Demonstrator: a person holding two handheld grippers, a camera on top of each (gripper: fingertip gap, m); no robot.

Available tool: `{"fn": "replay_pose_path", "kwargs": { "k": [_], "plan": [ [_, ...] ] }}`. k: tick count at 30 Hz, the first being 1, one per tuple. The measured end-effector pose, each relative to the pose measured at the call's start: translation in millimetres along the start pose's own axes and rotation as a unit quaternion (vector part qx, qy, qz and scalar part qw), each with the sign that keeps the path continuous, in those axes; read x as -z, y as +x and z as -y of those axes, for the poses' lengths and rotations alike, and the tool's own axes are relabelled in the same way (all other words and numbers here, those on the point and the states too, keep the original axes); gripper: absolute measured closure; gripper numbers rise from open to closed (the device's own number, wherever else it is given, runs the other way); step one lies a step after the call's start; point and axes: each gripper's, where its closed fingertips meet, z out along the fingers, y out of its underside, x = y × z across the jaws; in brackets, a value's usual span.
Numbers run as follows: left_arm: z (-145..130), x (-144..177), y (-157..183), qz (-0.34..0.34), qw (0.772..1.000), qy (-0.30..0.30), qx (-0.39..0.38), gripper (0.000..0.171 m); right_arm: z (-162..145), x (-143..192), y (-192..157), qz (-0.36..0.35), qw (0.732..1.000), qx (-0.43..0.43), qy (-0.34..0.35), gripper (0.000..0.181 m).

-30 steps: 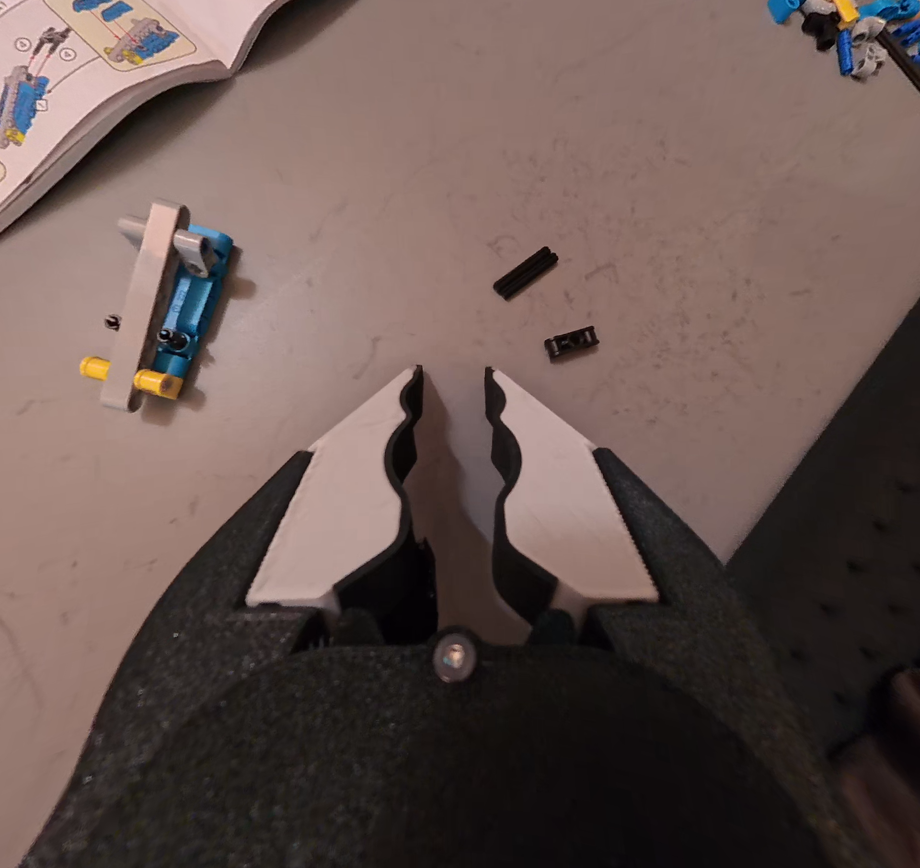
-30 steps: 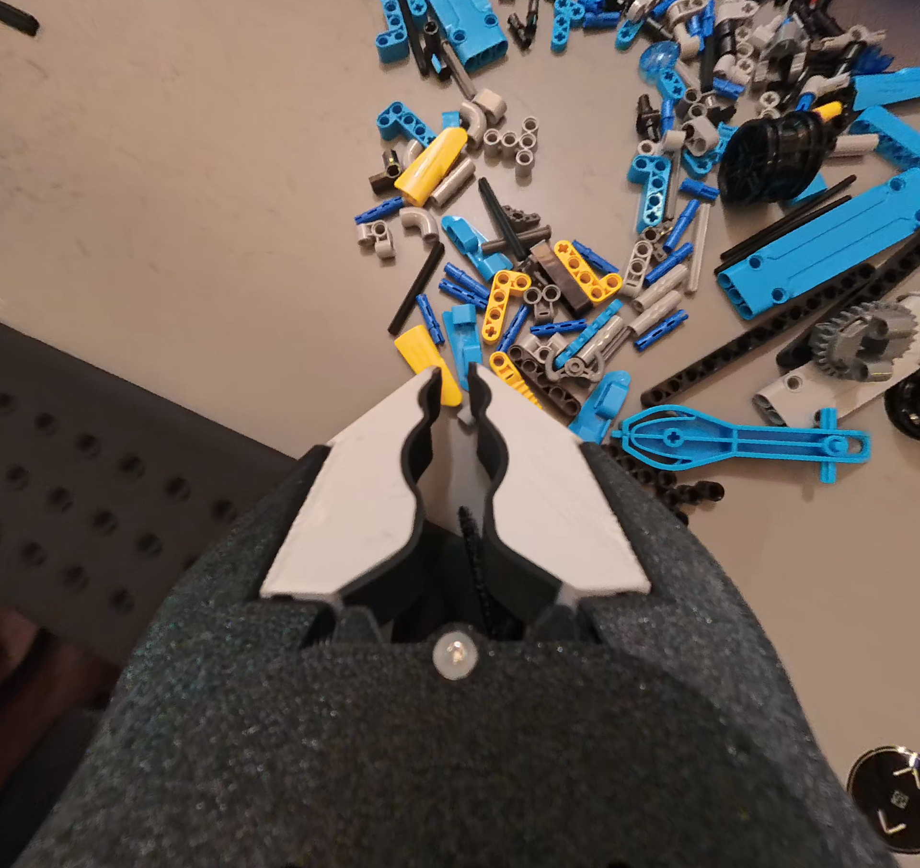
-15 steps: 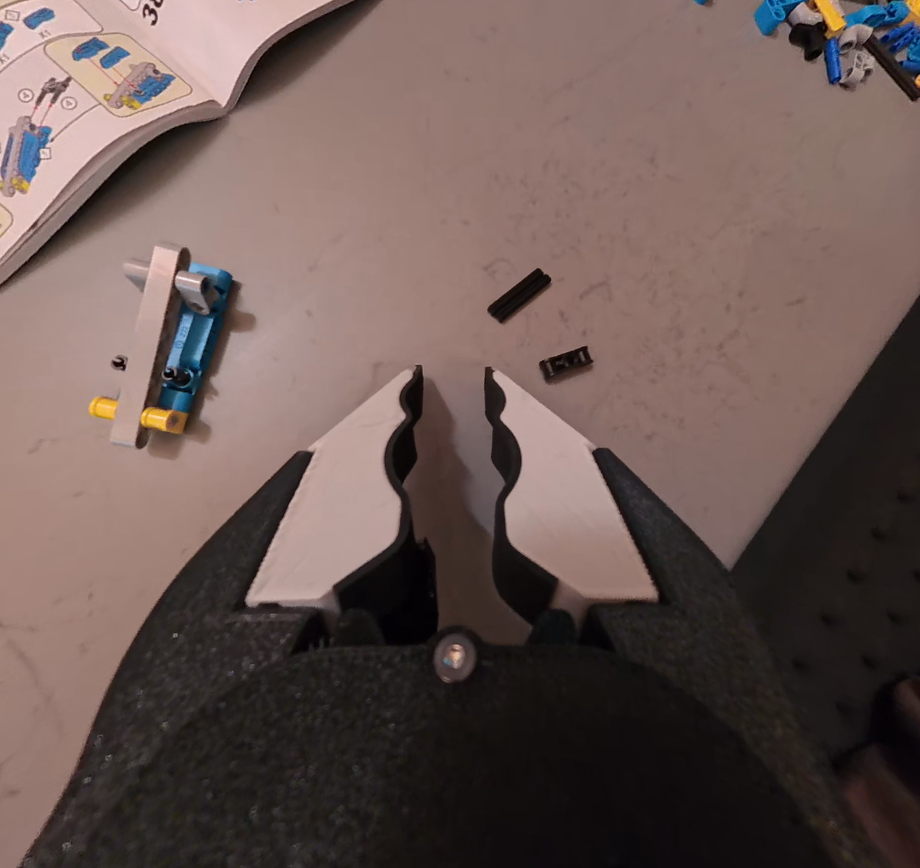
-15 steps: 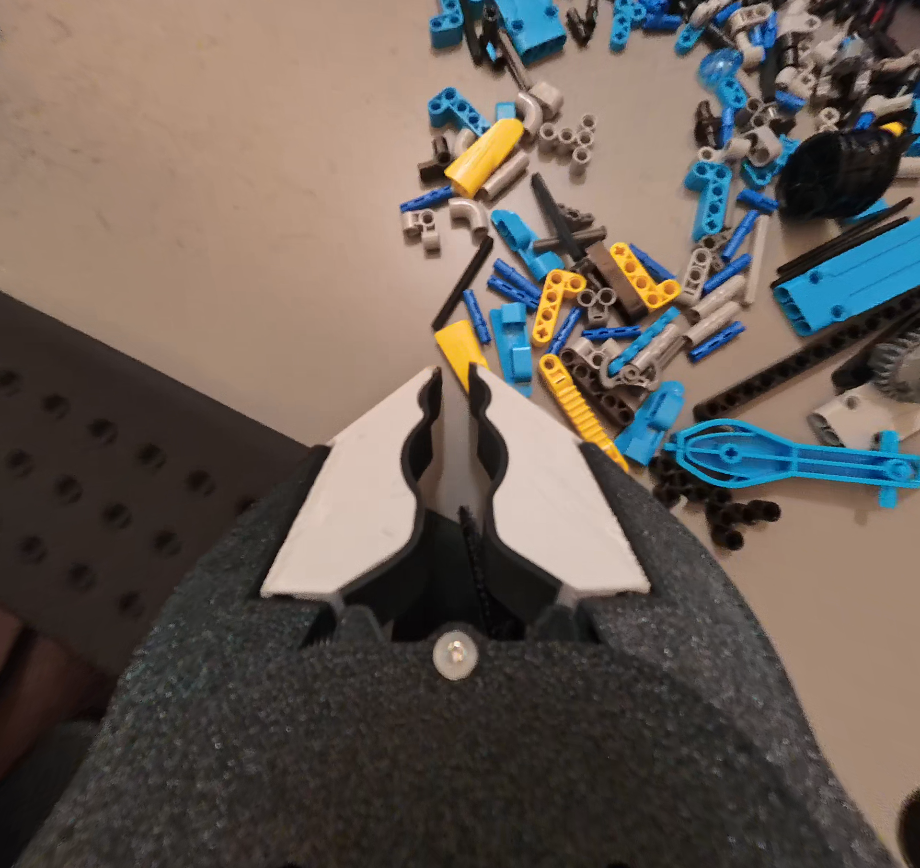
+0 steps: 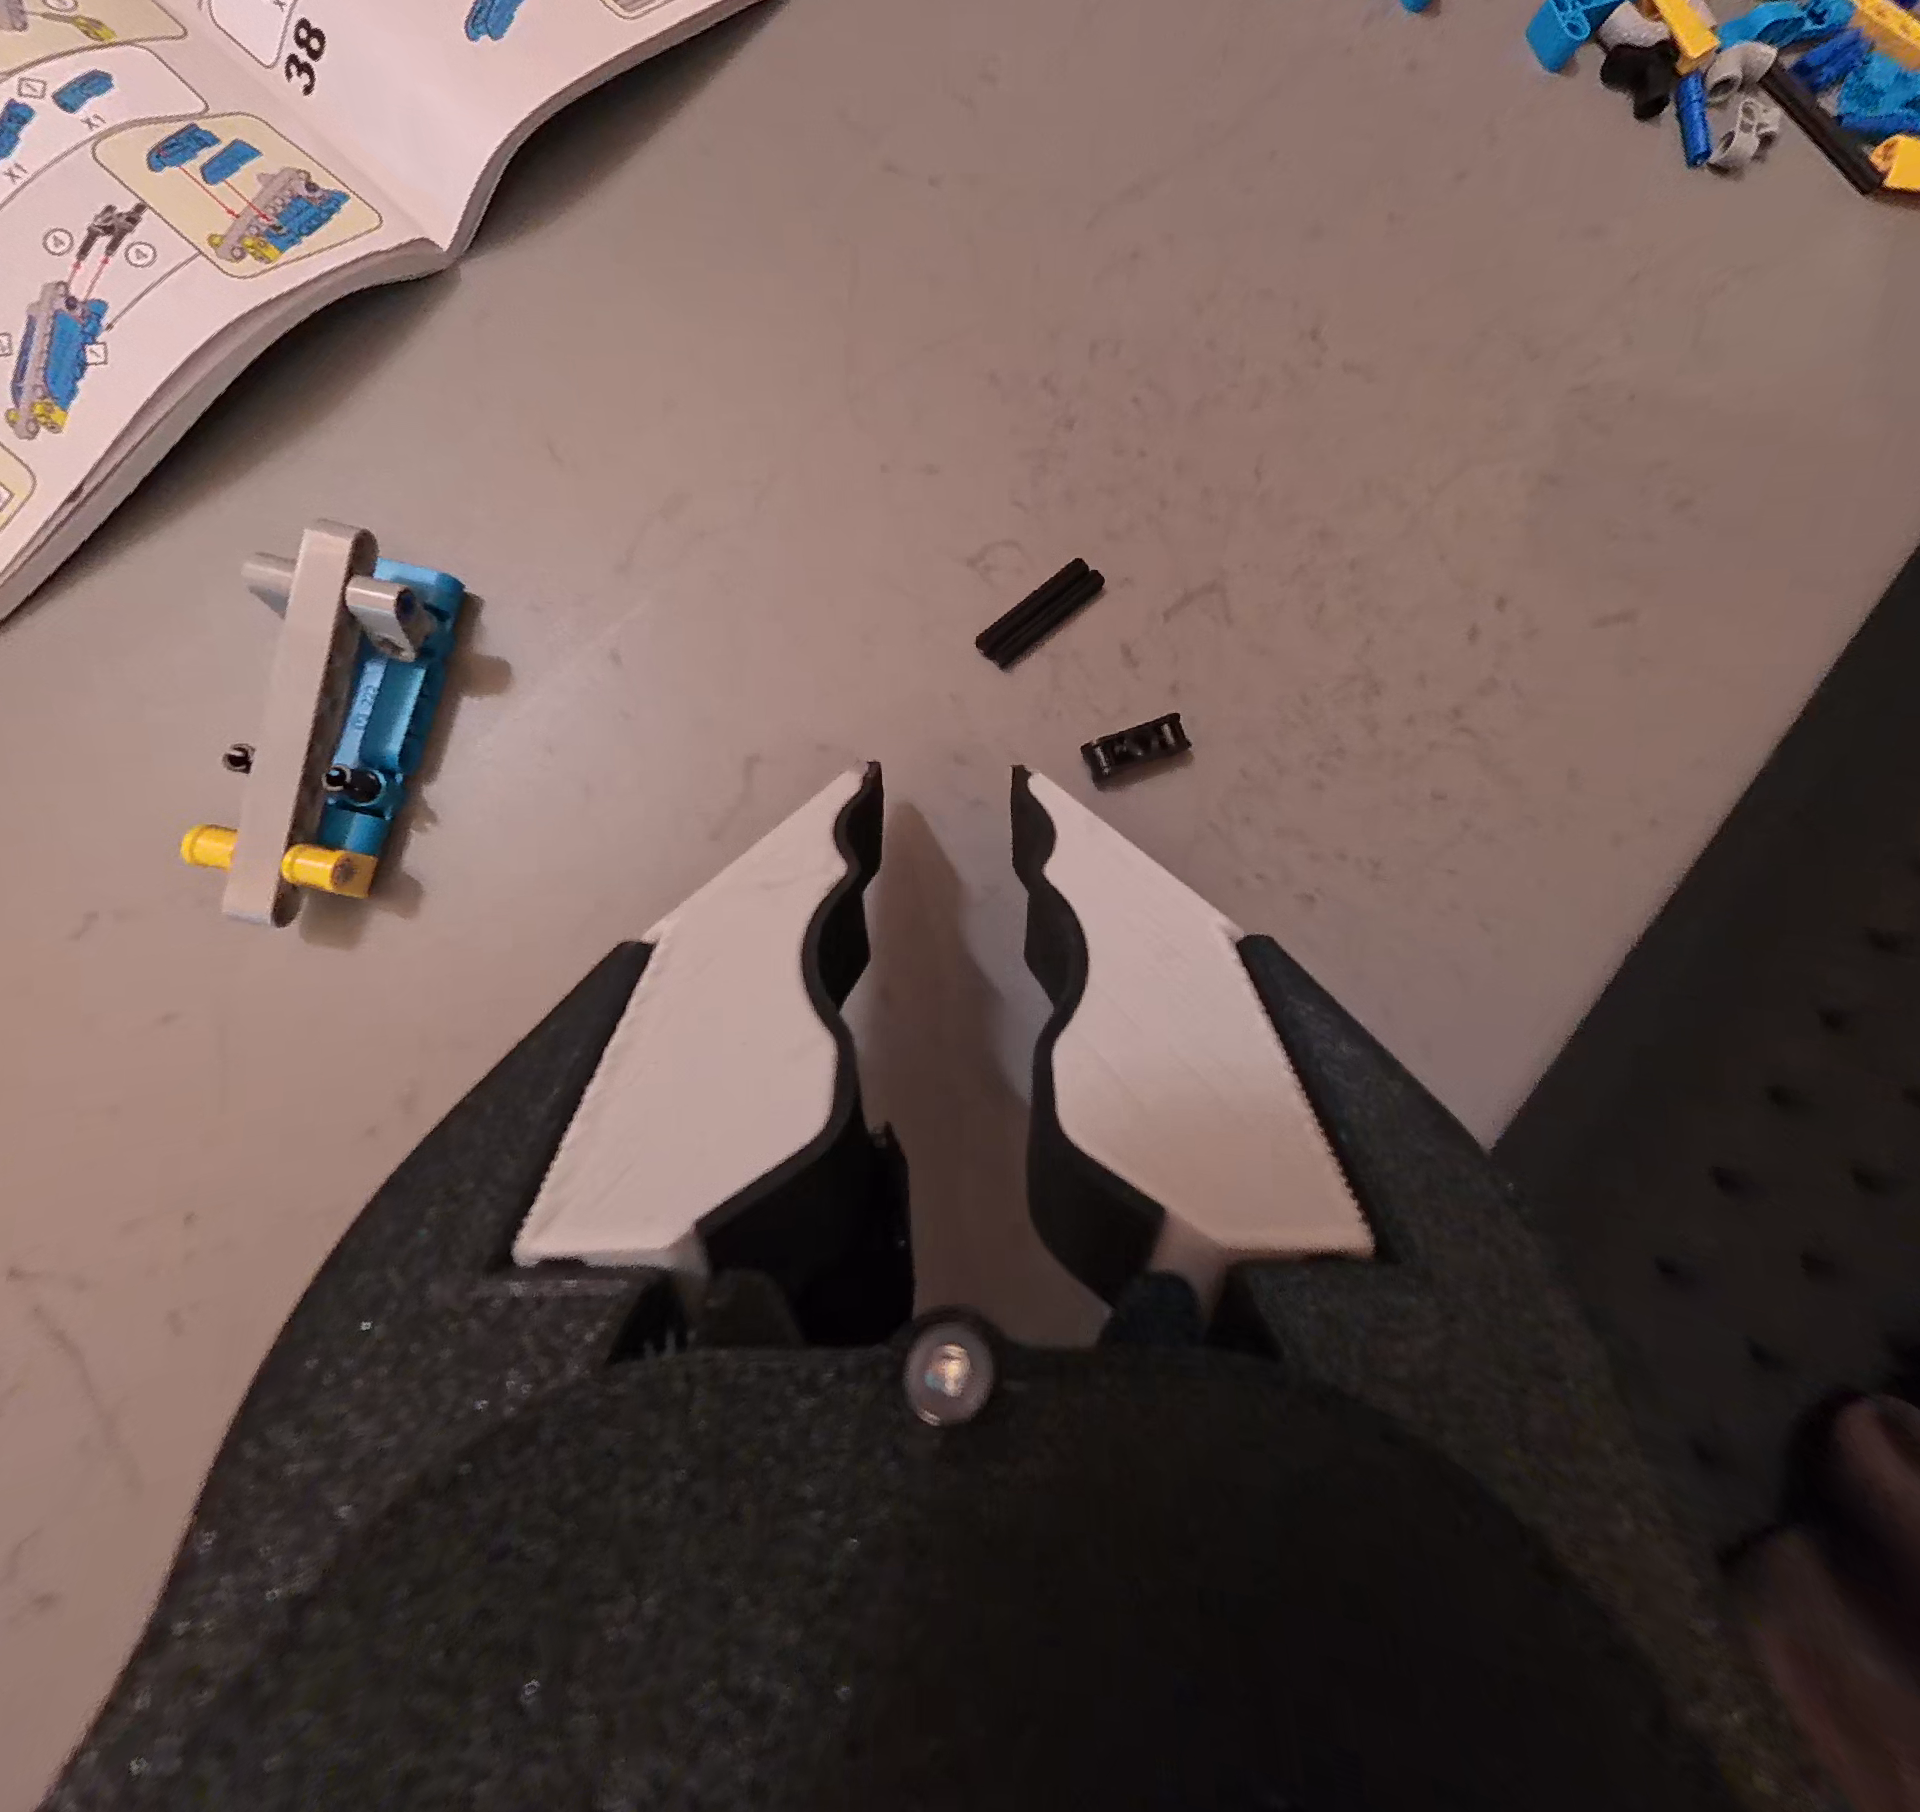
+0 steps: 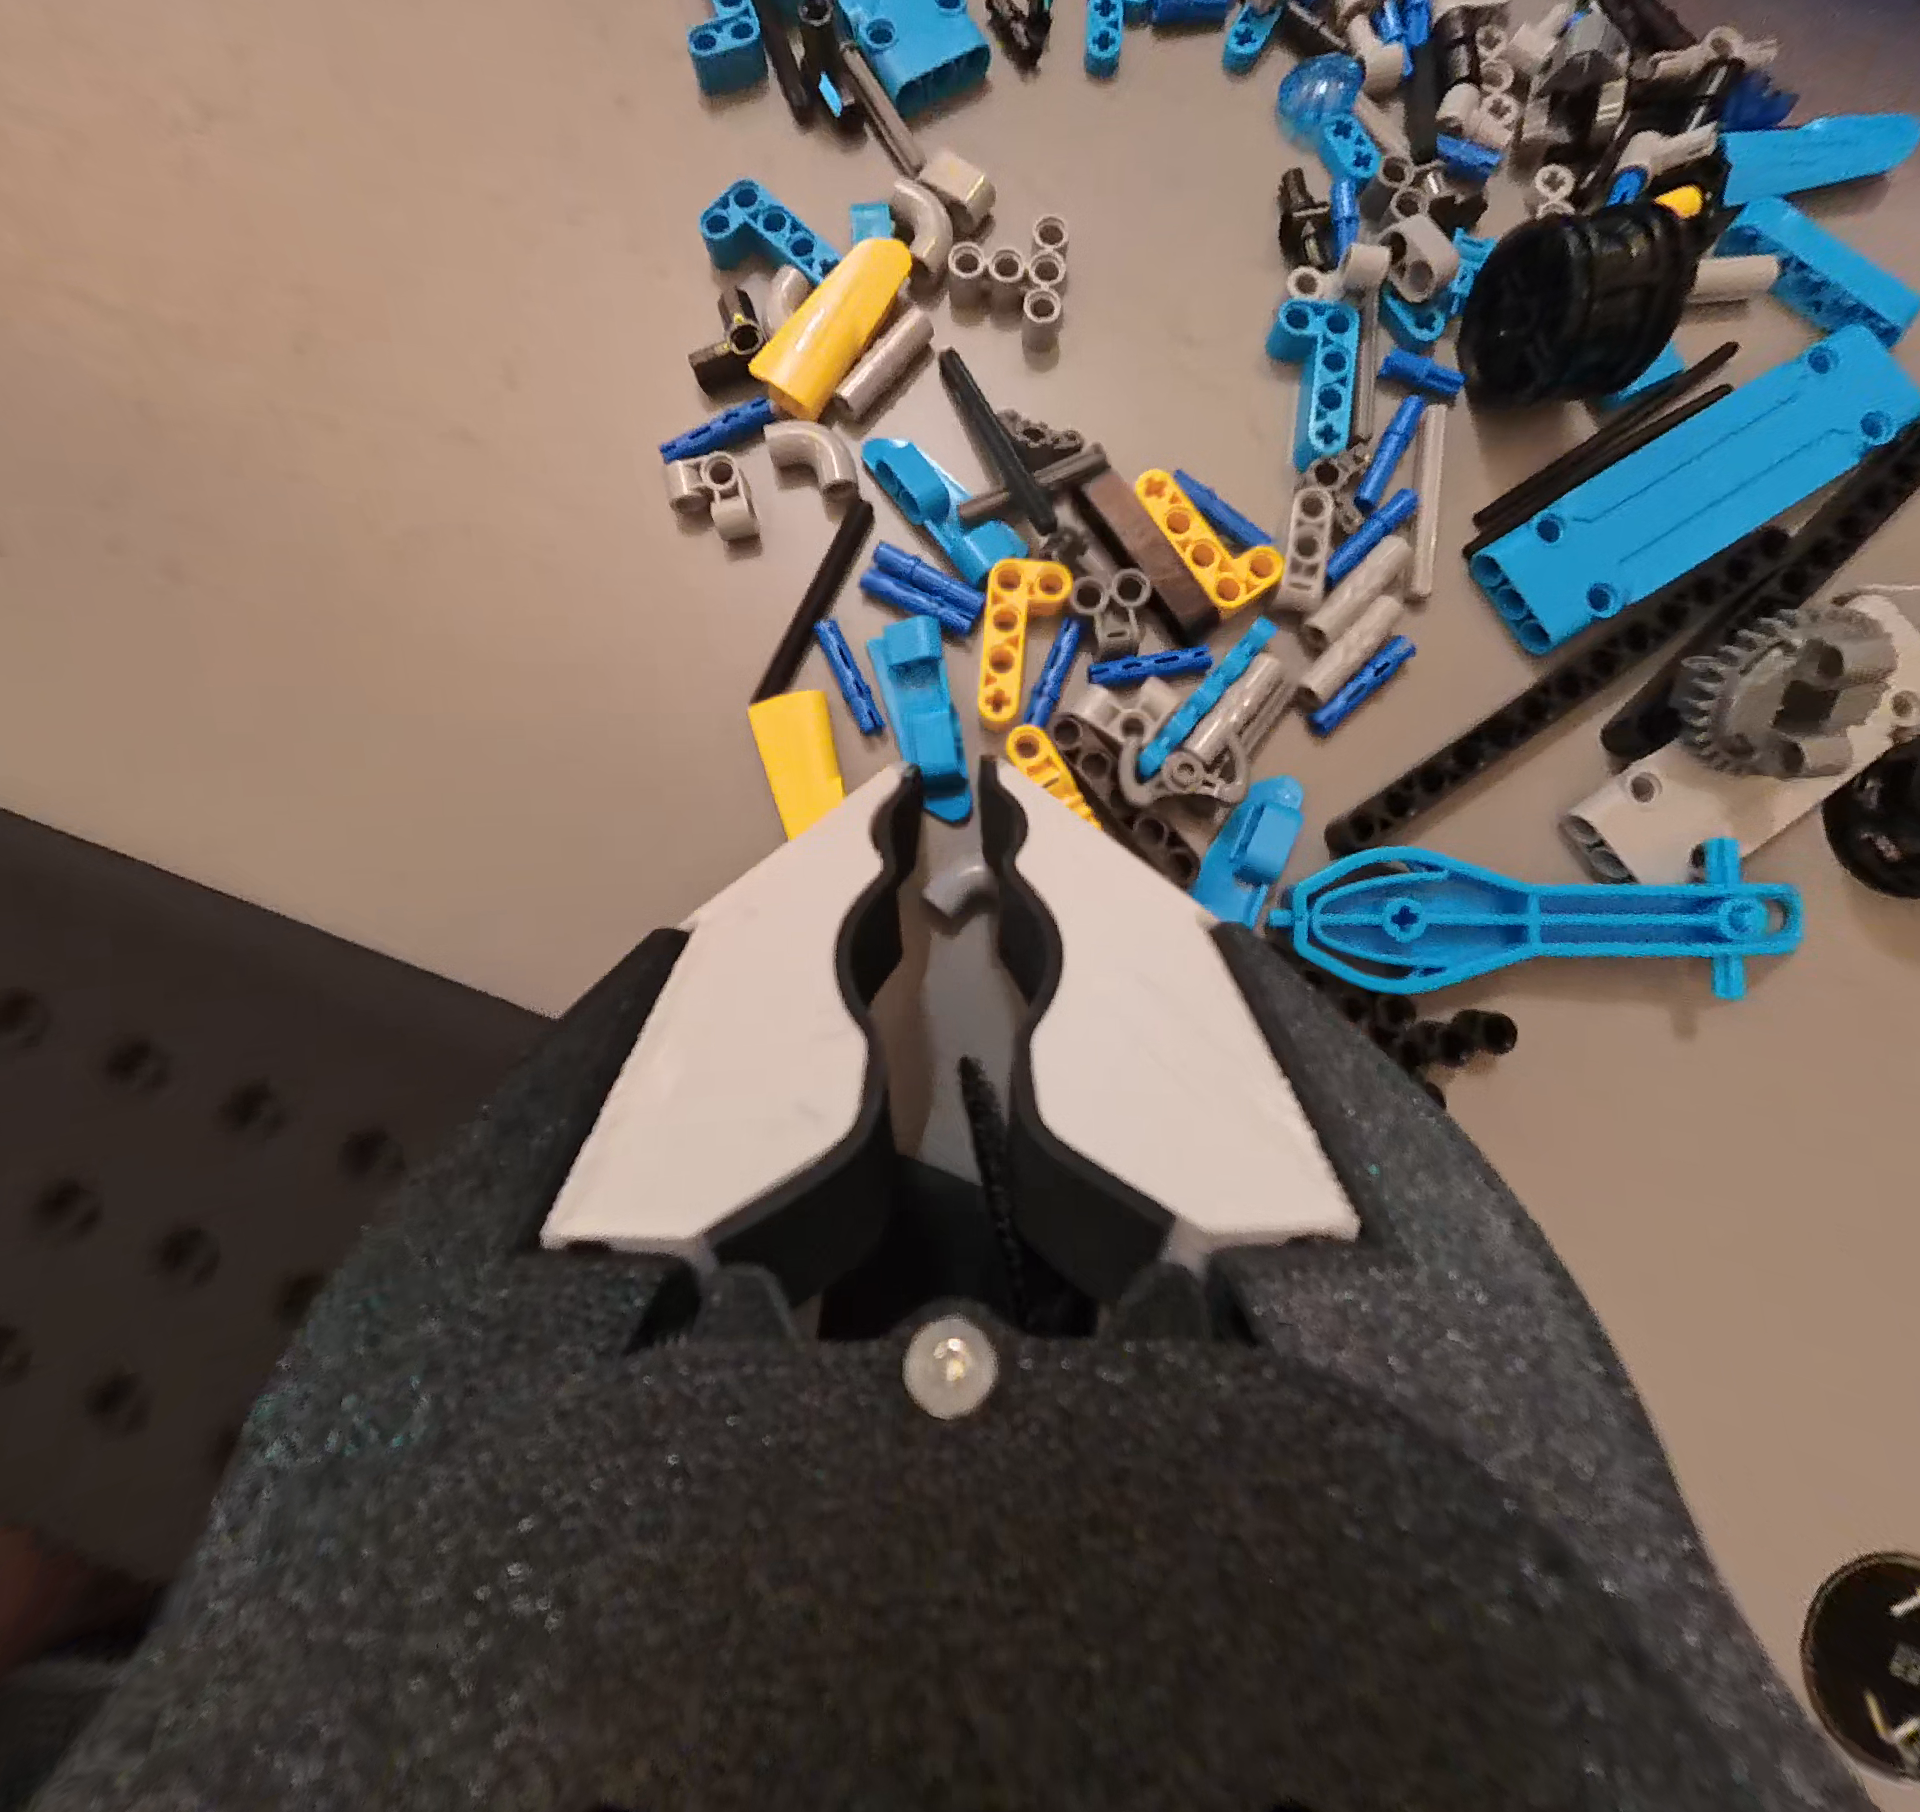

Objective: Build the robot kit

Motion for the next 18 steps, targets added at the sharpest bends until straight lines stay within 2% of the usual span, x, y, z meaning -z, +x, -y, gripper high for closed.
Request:
{"fn": "replay_pose_path", "kwargs": {
  "k": [7,10,13,15,18],
  "plan": [
    [0.6,3.2,0.1,0.003,1.000,0.004,-0.001,0.148,10.7,-8.3,-8.7,0.013,1.000,0.020,0.000,0.173],
    [-0.9,5.1,-1.6,0.005,1.000,0.006,0.003,0.148,12.3,-4.8,-9.4,0.008,1.000,0.030,-0.001,0.173],
    [-2.7,6.4,-3.2,0.007,1.000,0.006,0.007,0.148,28.4,4.7,-16.0,0.007,0.999,0.039,0.019,0.174],
    [-2.4,8.6,-5.5,0.012,1.000,0.008,0.005,0.148,54.0,4.5,-35.5,0.038,0.997,0.044,0.055,0.174],
    [-0.4,16.0,-12.5,0.025,1.000,0.015,0.009,0.148,96.5,-21.8,-103.3,0.148,0.983,0.071,0.084,0.174]
  ]
}}
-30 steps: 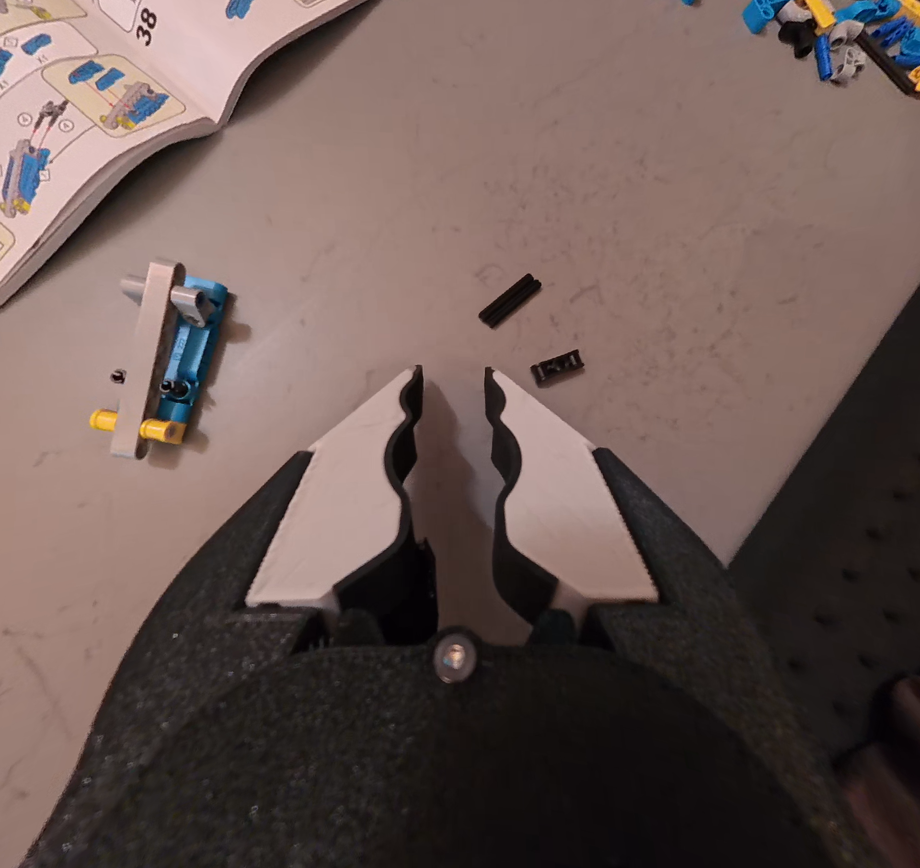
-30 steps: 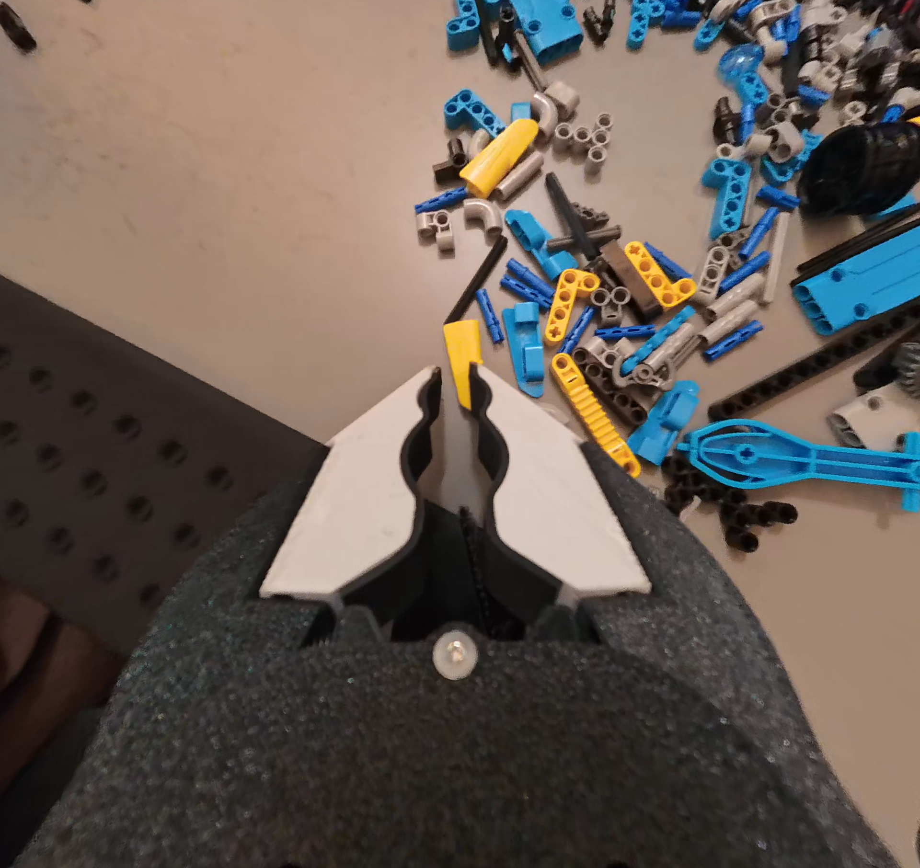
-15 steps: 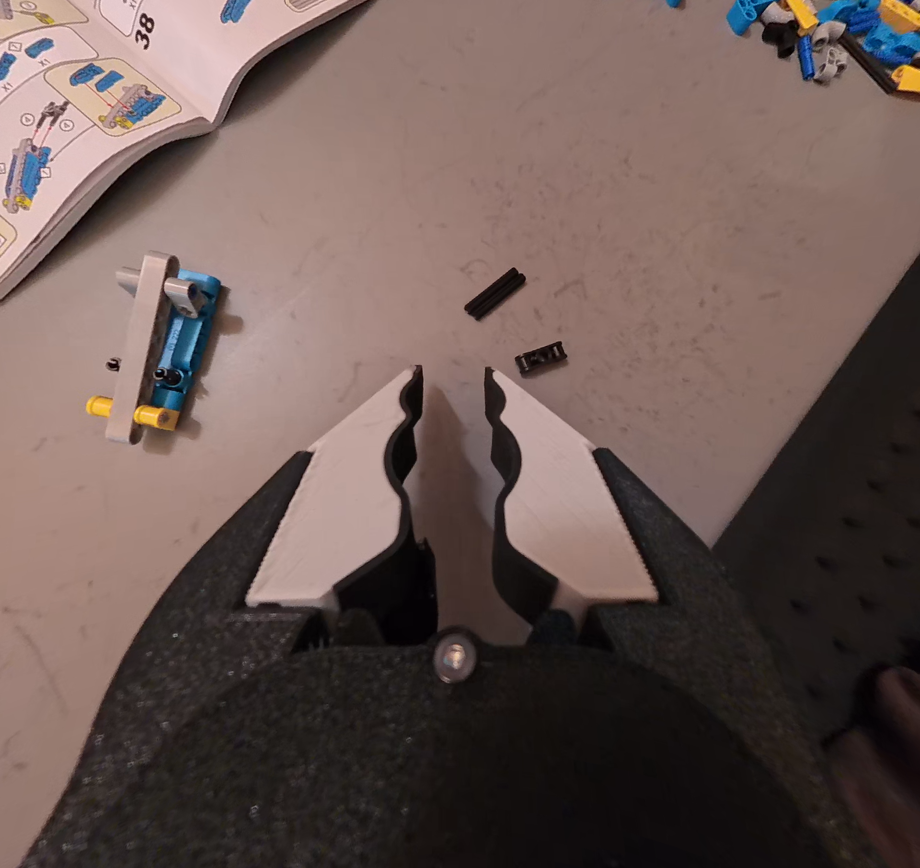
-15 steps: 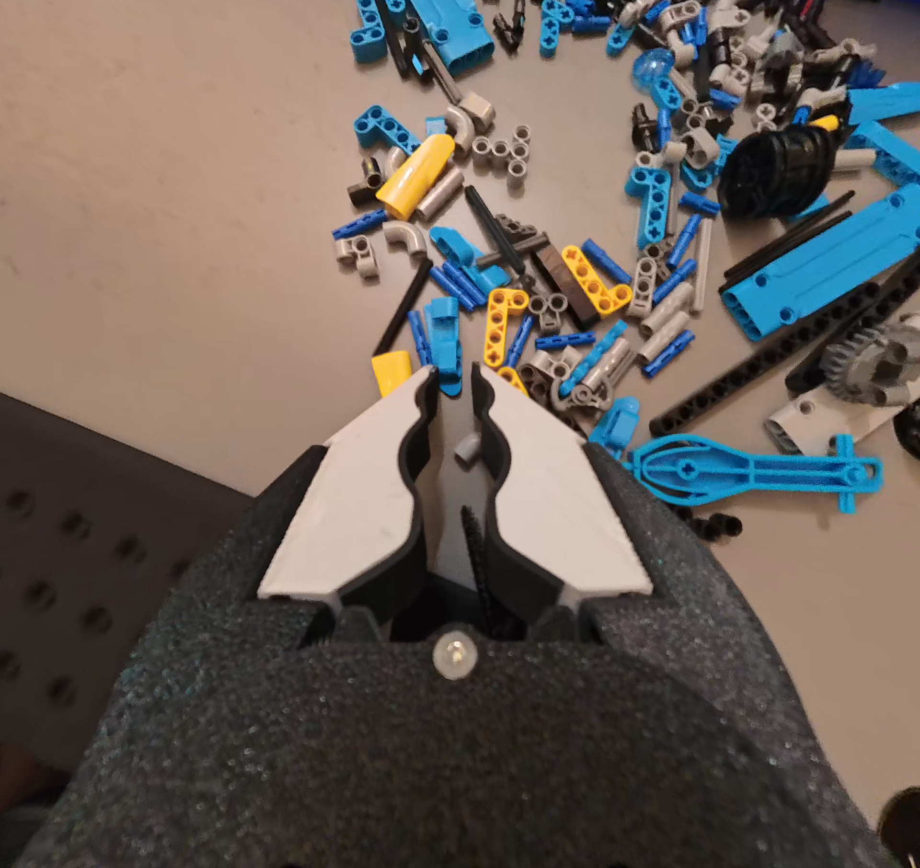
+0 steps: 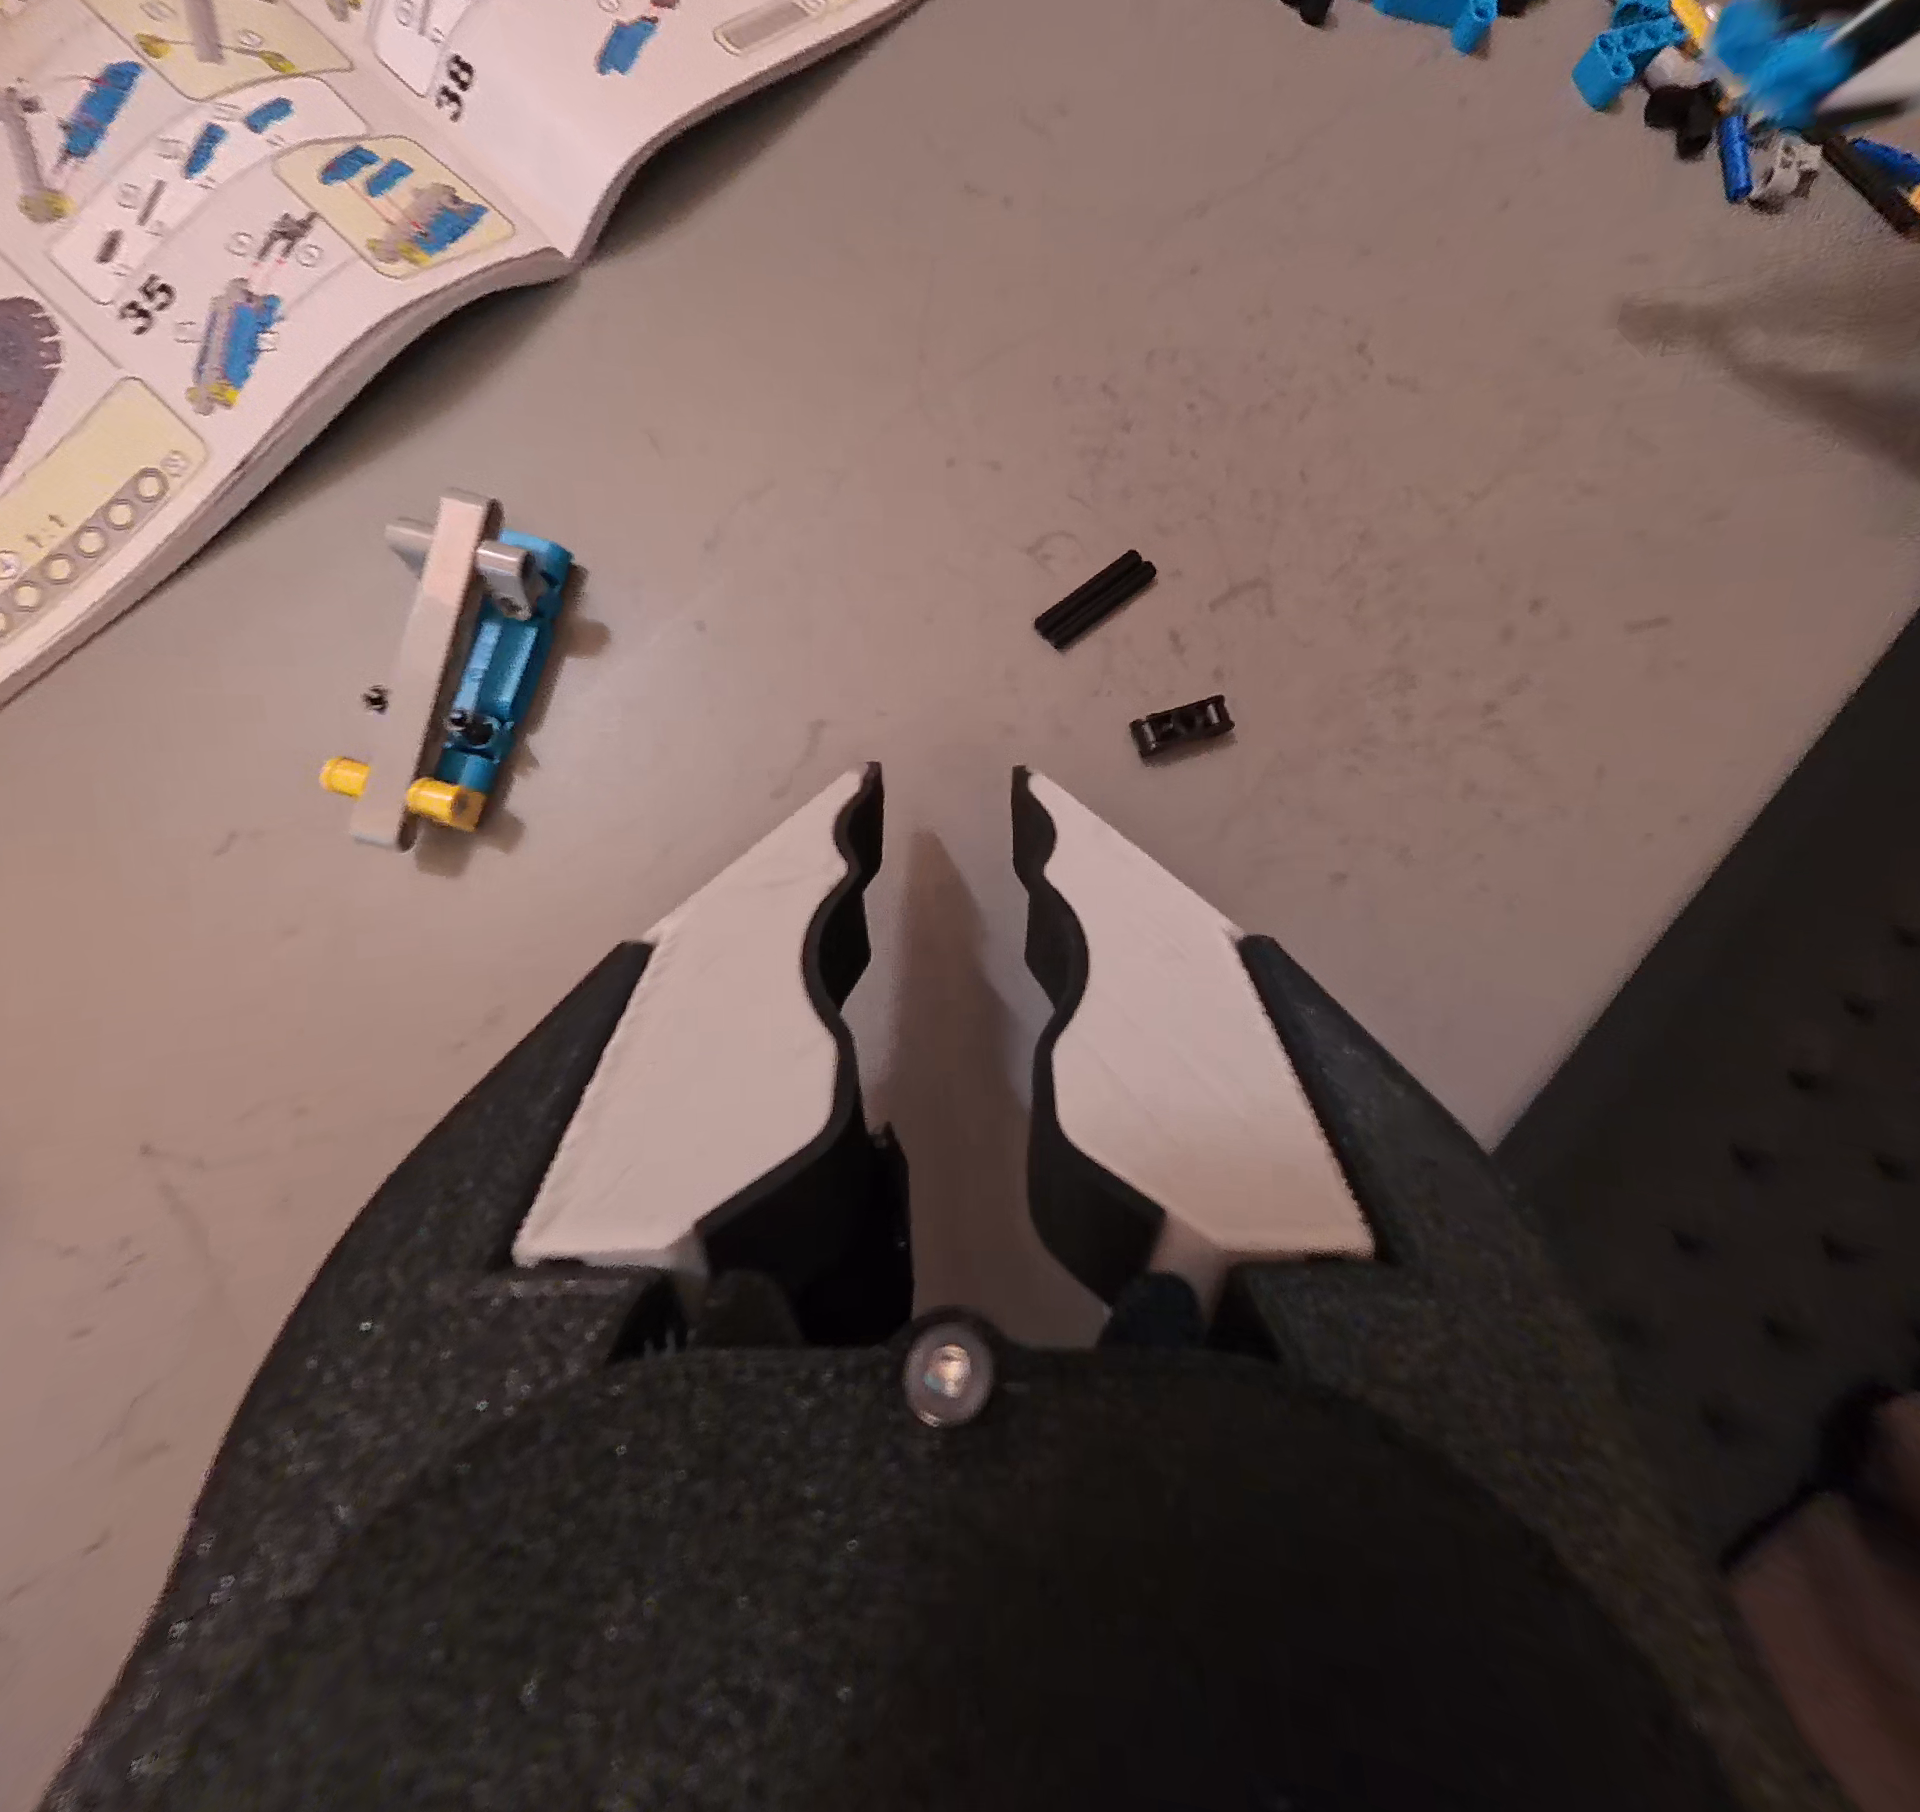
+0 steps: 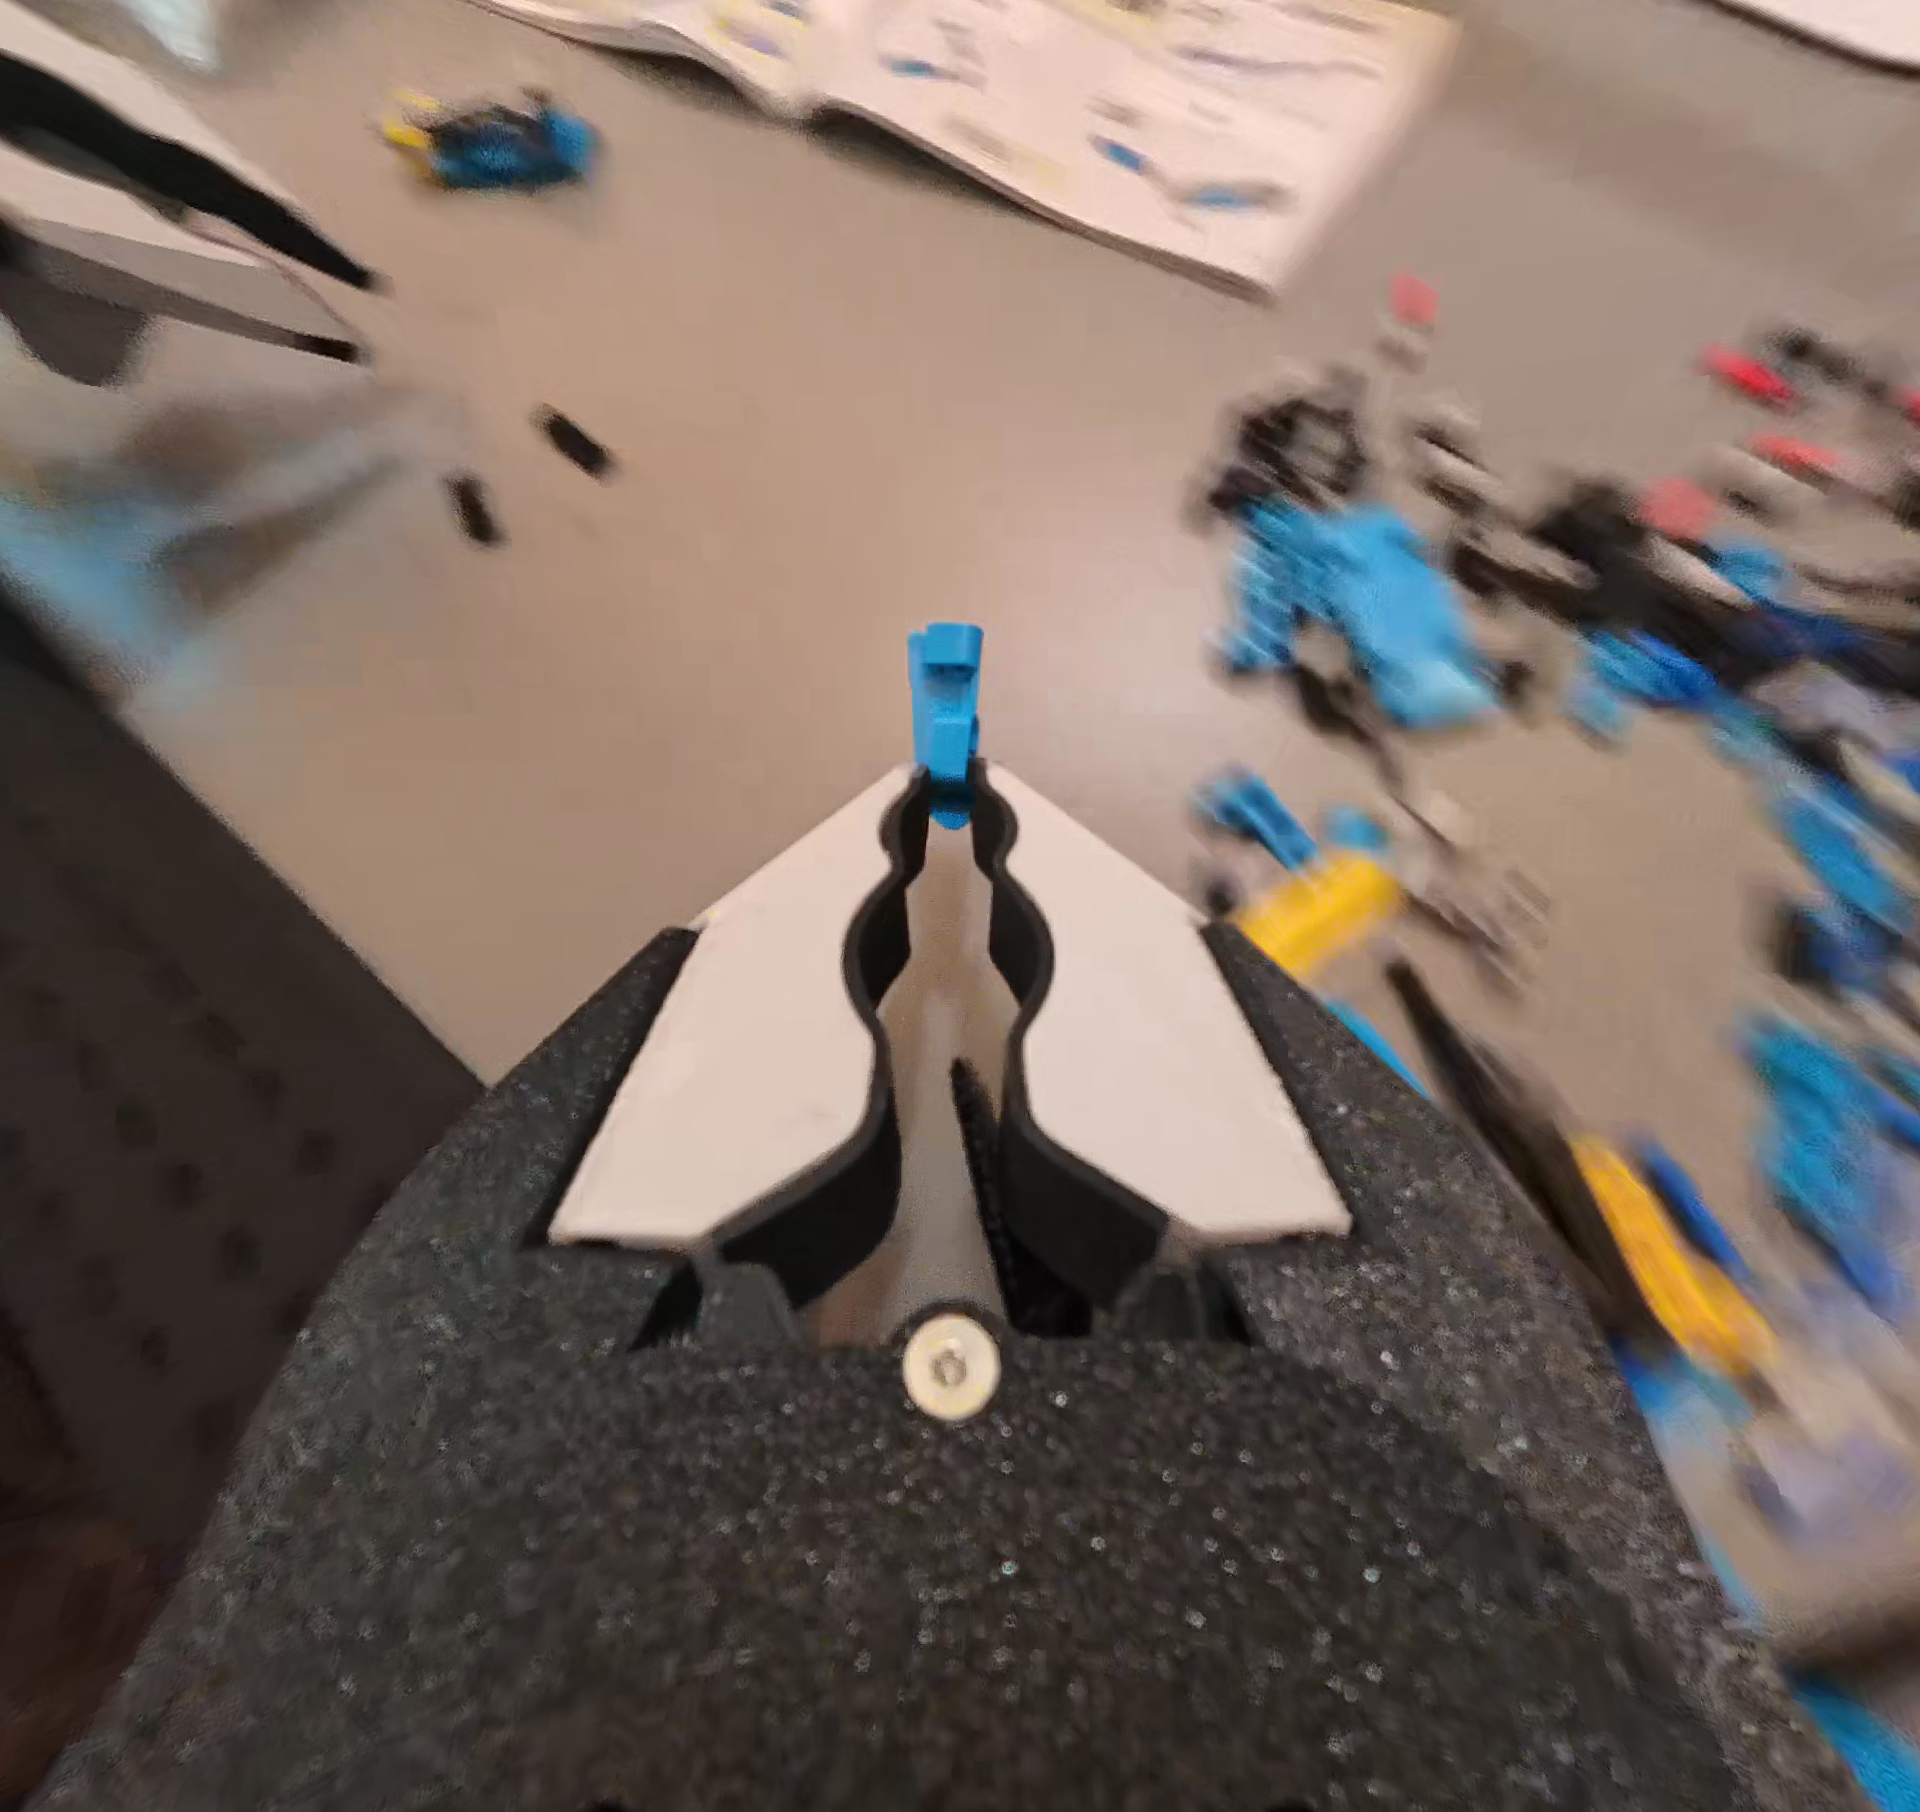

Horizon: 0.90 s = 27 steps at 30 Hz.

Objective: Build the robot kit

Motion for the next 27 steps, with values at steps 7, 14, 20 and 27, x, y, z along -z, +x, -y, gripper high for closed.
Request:
{"fn": "replay_pose_path", "kwargs": {
  "k": [7,14,20,27],
  "plan": [
    [-17.0,30.3,-15.0,0.033,0.999,0.009,0.041,0.148,13.5,-99.0,-86.9,0.155,0.977,0.119,-0.082,0.174],
    [-32.3,30.1,-6.1,0.006,0.996,0.012,0.088,0.148,19.0,-106.6,-62.9,0.105,0.989,0.064,-0.085,0.165],
    [-17.9,25.5,-0.7,-0.011,0.997,0.020,0.070,0.148,7.3,-54.2,-25.2,0.045,0.997,0.004,-0.055,0.154],
    [-16.6,16.0,-0.5,-0.024,0.998,0.011,0.056,0.148,-55.0,69.0,78.7,-0.149,0.985,-0.091,0.003,0.160]
  ]
}}
